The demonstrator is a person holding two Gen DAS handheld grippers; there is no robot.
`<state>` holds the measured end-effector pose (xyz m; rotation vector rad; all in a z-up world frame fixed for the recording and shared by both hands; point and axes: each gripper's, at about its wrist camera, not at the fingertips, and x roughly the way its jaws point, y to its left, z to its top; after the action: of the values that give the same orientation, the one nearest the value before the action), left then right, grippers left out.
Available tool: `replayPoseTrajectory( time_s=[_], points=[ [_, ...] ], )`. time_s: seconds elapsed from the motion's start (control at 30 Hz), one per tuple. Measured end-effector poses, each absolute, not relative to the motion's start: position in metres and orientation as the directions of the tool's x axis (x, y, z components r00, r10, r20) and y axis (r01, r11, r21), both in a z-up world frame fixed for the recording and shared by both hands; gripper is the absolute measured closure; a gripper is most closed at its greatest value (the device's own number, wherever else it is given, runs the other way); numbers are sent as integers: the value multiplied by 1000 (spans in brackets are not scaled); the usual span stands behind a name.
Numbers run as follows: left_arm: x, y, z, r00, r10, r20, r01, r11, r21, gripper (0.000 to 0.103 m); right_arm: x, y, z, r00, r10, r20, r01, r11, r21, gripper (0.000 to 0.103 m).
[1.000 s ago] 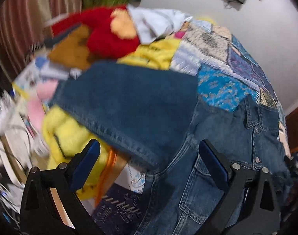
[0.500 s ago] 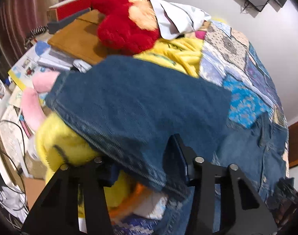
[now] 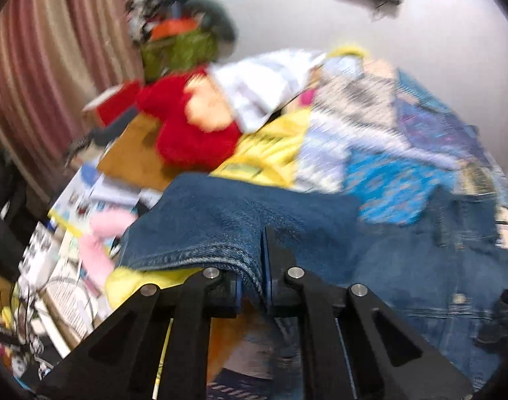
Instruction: Fold large clothes
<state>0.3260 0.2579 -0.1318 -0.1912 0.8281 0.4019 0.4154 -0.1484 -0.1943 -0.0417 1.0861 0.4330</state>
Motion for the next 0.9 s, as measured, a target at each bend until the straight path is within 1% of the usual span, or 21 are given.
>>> replayPoseTrajectory(
  time_s=[0.07,0.13,0.23,0.37,0.43,0.53,0.6,0.63,0.67,0.7,0.73,0.8,0.9],
  points=[
    [328,237,-116,651,236,-721,-362,932,-22,95,411,-151,-185,405,333,-851,-362,913,185,0],
    [334,214,-112,669,194,-718,-308,951,-31,95,407,-155,-174,422,347,-838,-360,912,196,0],
    [345,188,-133,635,153,-757,-259,966,-21,95,399,-162,-162,441,364,-821,-359,909,211,0],
    [349,153,-187,547,9,-837,-158,983,-93,95,387,-175,-148,466,371,-803,-360,909,210,0],
    [351,141,-210,503,-16,-864,-143,985,-102,95,380,-183,-141,482,361,-799,-360,912,195,0],
    [348,135,-244,420,-8,-908,-172,981,-88,95,372,-193,-134,505,343,-792,-357,919,170,0],
    [339,138,-244,428,-18,-904,-192,975,-110,95,368,-200,-130,513,342,-788,-357,919,166,0],
    [333,141,-239,445,-34,-895,-193,972,-133,93,366,-203,-129,516,342,-786,-357,919,166,0],
    [324,148,-229,470,-57,-881,-192,967,-165,89,365,-206,-128,518,341,-784,-357,920,164,0],
    [317,154,-220,490,-70,-869,-195,963,-188,73,365,-208,-128,522,338,-783,-357,920,160,0],
    [309,161,-213,509,-79,-857,-200,958,-207,44,364,-208,-128,526,332,-783,-357,922,151,0],
    [295,181,-192,558,-79,-826,-230,942,-245,18,364,-204,-131,532,318,-785,-361,924,129,0],
    [284,216,-166,609,-59,-791,-283,915,-286,17,368,-195,-138,516,320,-795,-361,922,136,0]
  ],
)
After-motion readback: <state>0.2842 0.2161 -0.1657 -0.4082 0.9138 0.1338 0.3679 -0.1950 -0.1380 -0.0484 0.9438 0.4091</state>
